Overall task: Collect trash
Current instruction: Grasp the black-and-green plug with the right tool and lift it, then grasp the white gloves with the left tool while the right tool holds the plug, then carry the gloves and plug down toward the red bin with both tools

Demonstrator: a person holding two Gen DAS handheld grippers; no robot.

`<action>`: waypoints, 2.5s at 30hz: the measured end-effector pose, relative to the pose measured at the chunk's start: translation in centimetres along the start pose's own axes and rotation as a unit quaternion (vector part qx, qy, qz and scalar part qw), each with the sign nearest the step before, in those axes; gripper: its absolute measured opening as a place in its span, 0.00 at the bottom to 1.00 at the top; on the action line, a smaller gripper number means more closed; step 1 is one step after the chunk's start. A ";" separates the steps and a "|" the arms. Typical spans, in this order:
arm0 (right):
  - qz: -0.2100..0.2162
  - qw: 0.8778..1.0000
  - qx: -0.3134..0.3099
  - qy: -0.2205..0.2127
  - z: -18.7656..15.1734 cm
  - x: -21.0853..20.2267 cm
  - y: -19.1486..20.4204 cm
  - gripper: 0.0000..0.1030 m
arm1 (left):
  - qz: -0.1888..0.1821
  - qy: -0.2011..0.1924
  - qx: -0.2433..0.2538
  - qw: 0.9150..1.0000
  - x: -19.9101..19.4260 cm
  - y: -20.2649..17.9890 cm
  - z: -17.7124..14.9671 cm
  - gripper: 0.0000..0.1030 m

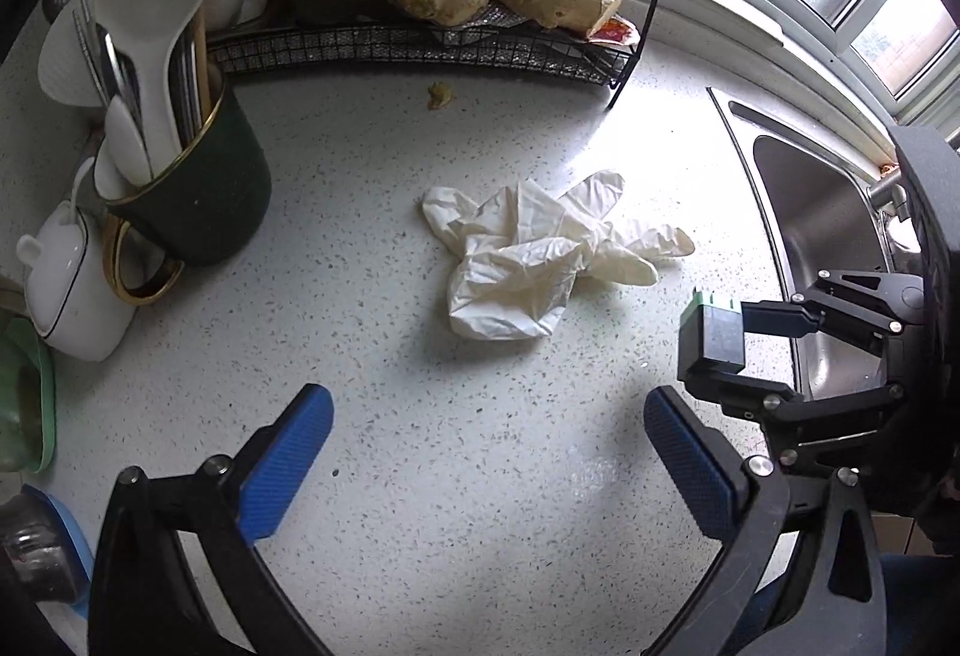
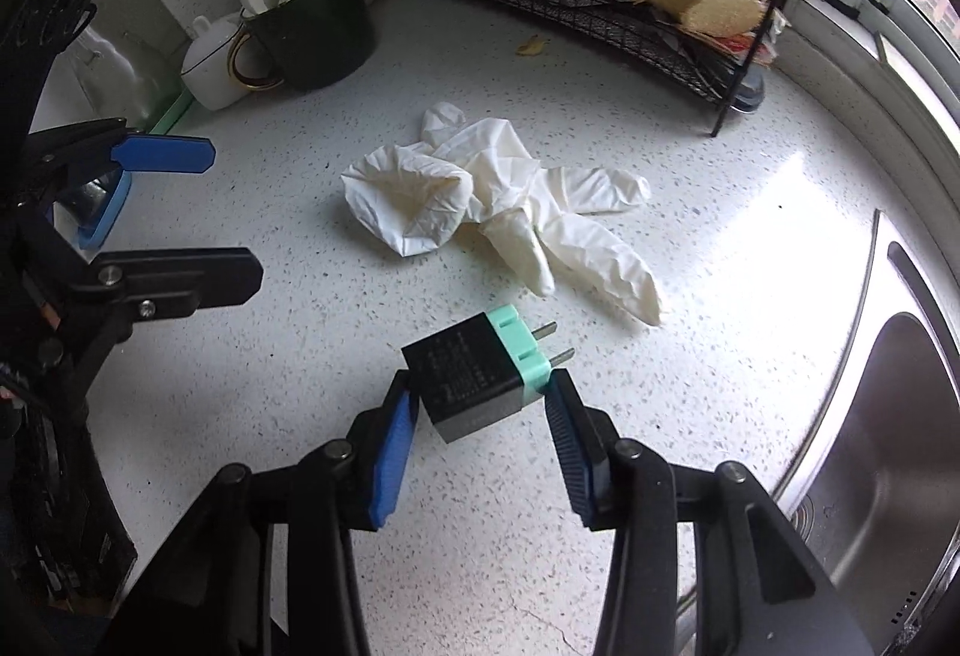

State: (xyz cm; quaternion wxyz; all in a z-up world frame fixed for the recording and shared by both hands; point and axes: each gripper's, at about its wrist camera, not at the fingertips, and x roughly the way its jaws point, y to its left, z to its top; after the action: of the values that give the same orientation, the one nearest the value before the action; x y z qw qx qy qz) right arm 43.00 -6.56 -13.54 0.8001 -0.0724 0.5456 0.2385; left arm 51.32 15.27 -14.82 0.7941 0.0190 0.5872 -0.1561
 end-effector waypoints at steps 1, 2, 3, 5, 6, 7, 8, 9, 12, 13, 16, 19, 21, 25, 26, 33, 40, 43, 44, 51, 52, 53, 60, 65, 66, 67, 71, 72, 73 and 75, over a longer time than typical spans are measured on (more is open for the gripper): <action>-0.004 1.000 0.009 -0.002 -0.2 -0.4 -0.7 0.40 | 0.002 0.002 0.006 1.000 0.3 -0.2 0.4 1.00; -0.008 1.000 0.017 -0.003 -0.4 -0.7 -1.3 0.40 | 0.003 0.004 0.012 1.000 0.6 -0.5 0.8 1.00; -0.013 1.000 0.026 -0.004 -0.6 -1.0 -1.9 0.40 | 0.001 0.005 0.018 1.000 1.0 -0.7 1.2 1.00; -0.017 0.999 0.046 -0.005 -0.9 -1.5 -3.4 0.40 | -0.004 0.008 0.034 0.999 1.7 -1.1 2.0 1.00; -0.018 0.998 0.055 -0.006 -0.7 -1.8 -3.8 0.40 | -0.003 0.010 0.042 0.999 2.1 -1.4 2.4 1.00; -0.019 0.998 0.066 -0.007 -0.9 -2.0 -4.5 0.40 | 0.001 0.012 0.052 0.999 2.7 -1.7 2.9 0.98; -0.022 0.997 0.074 -0.007 -1.0 -2.1 -5.1 0.40 | 0.006 0.016 0.061 0.998 3.3 -1.9 3.3 0.96; -0.026 0.996 0.080 -0.007 -1.0 -2.2 -5.6 0.40 | 0.010 0.019 0.069 0.997 3.8 -2.0 3.6 0.90; -0.029 0.995 0.095 -0.008 -1.1 -2.1 -6.6 0.40 | 0.000 0.036 0.077 0.996 5.8 -2.0 4.6 0.81; -0.028 0.995 0.099 -0.008 -1.1 -2.1 -7.0 0.40 | -0.003 0.040 0.080 0.996 6.4 -2.0 4.8 0.78; -0.033 0.994 0.106 -0.006 -1.1 -2.1 -7.8 0.40 | -0.002 0.050 0.093 0.994 7.9 -2.2 5.4 0.70; -0.035 0.993 0.114 -0.006 -0.5 -2.2 -8.8 0.40 | -0.001 0.059 0.103 0.993 9.1 -2.6 5.6 0.64; -0.037 0.992 0.120 -0.008 -0.5 -2.4 -9.4 0.40 | 0.002 0.057 0.109 0.992 9.6 -2.8 5.7 0.57; -0.041 0.991 0.124 -0.014 -0.2 -3.0 -9.0 0.40 | -0.001 0.062 0.113 0.992 9.5 -3.1 5.8 0.25; -0.041 0.991 0.124 -0.015 -0.2 -3.3 -9.1 0.40 | -0.002 0.064 0.116 0.991 9.5 -3.3 5.6 0.22; -0.035 0.991 0.122 -0.034 -0.8 -4.8 -8.0 0.40 | -0.021 0.064 0.116 0.991 8.2 -5.8 3.4 0.10; -0.025 0.993 0.106 -0.047 -2.9 -6.7 -5.7 0.39 | -0.031 0.038 0.095 0.994 4.1 -8.7 0.4 0.06; -0.018 0.994 0.094 -0.053 -3.9 -7.6 -4.9 0.39 | -0.027 0.026 0.088 0.995 1.7 -9.9 -1.3 0.05; -0.016 0.995 0.087 -0.055 -4.4 -8.0 -4.5 0.39 | -0.021 0.025 0.089 0.995 1.0 -10.4 -2.0 0.05; 0.003 0.996 0.055 -0.066 -7.5 -10.4 -2.6 0.39 | 0.006 0.006 0.064 0.998 -3.9 -13.0 -6.6 0.04; 0.006 0.996 0.050 -0.068 -7.9 -10.5 -2.5 0.39 | 0.009 0.002 0.062 0.998 -4.7 -13.3 -7.5 0.04; 0.009 0.997 0.047 -0.068 -8.1 -10.5 -2.3 0.39 | 0.012 0.001 0.061 0.998 -5.3 -13.7 -8.1 0.04; 0.029 0.996 0.015 -0.079 -11.6 -11.6 -1.0 0.39 | 0.024 -0.018 0.039 0.999 -8.5 -16.2 -13.1 0.04; 0.041 0.995 -0.011 -0.086 -15.2 -12.9 -0.5 0.39 | 0.042 -0.033 0.021 0.998 -9.7 -18.9 -16.2 0.04; 0.044 0.995 -0.016 -0.088 -15.9 -13.2 -0.4 0.39 | 0.046 -0.034 0.017 0.998 -9.9 -19.4 -16.8 0.04; 0.047 0.995 -0.020 -0.089 -16.6 -13.4 -0.4 0.39 | 0.049 -0.036 0.012 0.998 -10.1 -20.1 -17.6 0.04; 0.059 0.994 -0.032 -0.090 -19.9 -14.3 -0.2 0.39 | 0.054 -0.038 -0.002 0.998 -10.5 -22.8 -20.8 0.04; 0.061 0.994 -0.036 -0.089 -20.6 -14.6 -0.2 0.39 | 0.056 -0.038 -0.005 0.998 -10.6 -23.4 -21.6 0.04; 0.063 0.993 -0.042 -0.088 -21.4 -14.8 0.0 0.39 | 0.056 -0.038 -0.009 0.998 -10.7 -24.1 -22.5 0.04; 0.065 0.993 -0.052 -0.086 -22.9 -15.1 0.2 0.39 | 0.057 -0.037 -0.021 0.997 -10.8 -25.0 -24.2 0.04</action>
State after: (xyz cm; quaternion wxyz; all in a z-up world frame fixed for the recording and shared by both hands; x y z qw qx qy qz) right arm 19.35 -19.57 -8.80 0.8219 -0.0572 0.4654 0.3233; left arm 19.36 -0.87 -8.38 0.8233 0.0295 0.5582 -0.0988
